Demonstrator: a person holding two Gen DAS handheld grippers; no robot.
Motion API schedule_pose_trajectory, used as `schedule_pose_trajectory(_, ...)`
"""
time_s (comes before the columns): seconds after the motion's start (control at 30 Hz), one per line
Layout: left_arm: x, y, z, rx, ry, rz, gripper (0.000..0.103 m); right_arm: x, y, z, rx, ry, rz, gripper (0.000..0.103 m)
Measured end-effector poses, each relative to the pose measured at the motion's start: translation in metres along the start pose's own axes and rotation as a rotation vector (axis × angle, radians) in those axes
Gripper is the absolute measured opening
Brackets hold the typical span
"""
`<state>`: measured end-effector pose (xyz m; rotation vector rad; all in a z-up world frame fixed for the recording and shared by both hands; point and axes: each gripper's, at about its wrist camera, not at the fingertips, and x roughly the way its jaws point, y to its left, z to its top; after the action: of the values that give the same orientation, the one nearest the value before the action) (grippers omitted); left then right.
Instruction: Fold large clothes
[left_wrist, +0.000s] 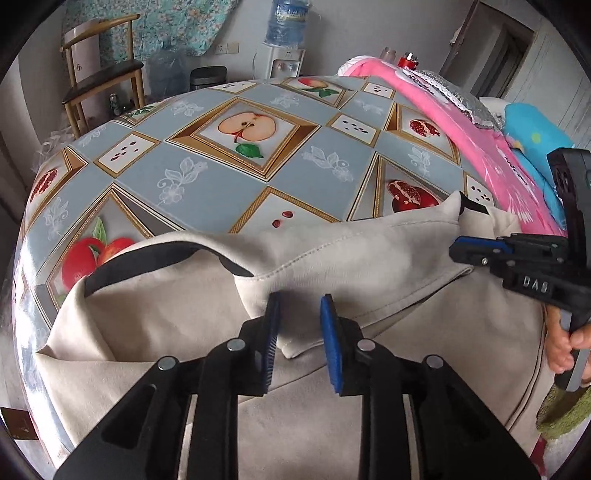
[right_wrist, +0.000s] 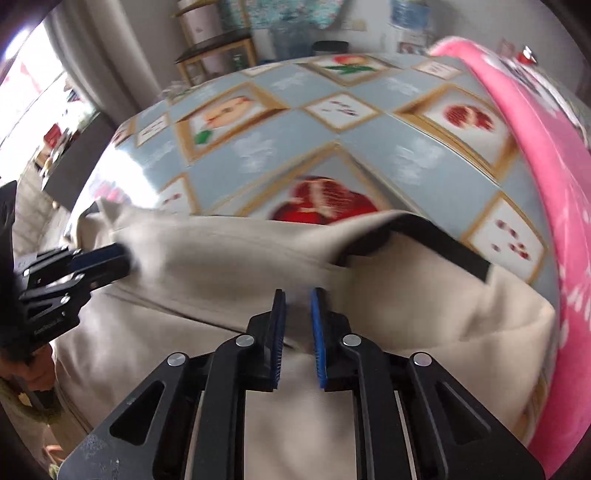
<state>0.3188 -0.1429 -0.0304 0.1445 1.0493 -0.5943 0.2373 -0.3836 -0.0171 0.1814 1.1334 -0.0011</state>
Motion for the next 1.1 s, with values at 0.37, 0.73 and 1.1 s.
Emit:
schedule_pose_trajectory(0.37,0.0,0.001,-0.002,-0.001,-0.02,0.006,0.023,-0.039,0.062,0.017,-0.114,-0.156,0.09,0.028)
schedule_pose_trajectory(0.73,0.0,0.002,-0.003,-0.005,-0.025,-0.002,0.023,-0.009,0.081,0.01,-0.127,-0.102,0.102,0.028)
schedule_pose_trajectory(1.1,0.0,0.003,-0.003,-0.014,-0.028,-0.009,0.023,-0.002,0.083,0.005,-0.154,-0.081,0.052,0.029)
